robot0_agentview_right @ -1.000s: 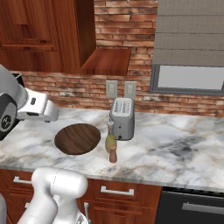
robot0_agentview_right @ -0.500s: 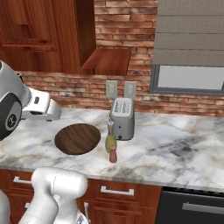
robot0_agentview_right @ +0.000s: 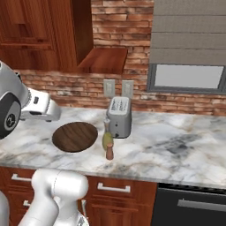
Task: Retrieve the bottle and the shaker from the cabinet and place them next to the mixing bowl on the counter. Then add garlic from the fridge to the mixing bowl.
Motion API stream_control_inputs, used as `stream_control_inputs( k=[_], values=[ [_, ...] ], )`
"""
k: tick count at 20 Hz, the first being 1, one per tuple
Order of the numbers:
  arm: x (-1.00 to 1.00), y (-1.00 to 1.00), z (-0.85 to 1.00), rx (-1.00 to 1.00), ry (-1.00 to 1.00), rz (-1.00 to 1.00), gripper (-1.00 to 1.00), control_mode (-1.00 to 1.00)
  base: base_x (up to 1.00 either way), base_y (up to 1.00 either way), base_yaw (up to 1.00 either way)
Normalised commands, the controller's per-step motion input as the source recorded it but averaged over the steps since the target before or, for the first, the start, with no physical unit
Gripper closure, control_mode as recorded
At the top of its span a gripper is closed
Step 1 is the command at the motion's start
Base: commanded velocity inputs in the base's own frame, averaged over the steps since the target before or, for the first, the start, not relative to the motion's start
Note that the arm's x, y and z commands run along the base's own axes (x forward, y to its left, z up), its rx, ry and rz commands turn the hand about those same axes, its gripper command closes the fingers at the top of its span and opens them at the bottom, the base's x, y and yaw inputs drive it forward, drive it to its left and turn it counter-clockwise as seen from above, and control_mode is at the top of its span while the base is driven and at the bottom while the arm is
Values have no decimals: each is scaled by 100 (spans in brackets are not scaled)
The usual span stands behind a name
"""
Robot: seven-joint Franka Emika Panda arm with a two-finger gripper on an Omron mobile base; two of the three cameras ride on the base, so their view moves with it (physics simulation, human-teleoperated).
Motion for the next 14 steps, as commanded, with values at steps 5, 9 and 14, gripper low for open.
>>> stream_control_inputs(
  k=[5,9,14],
  values=[
    [0,0,0,0,0,0,-100,100,-28,-100,-26],
    [0,0,0,0,0,0,-100,100,1,-90,-67],
    [0,0,0,0,0,0,-100,100,0,-45,-84]
  ],
)
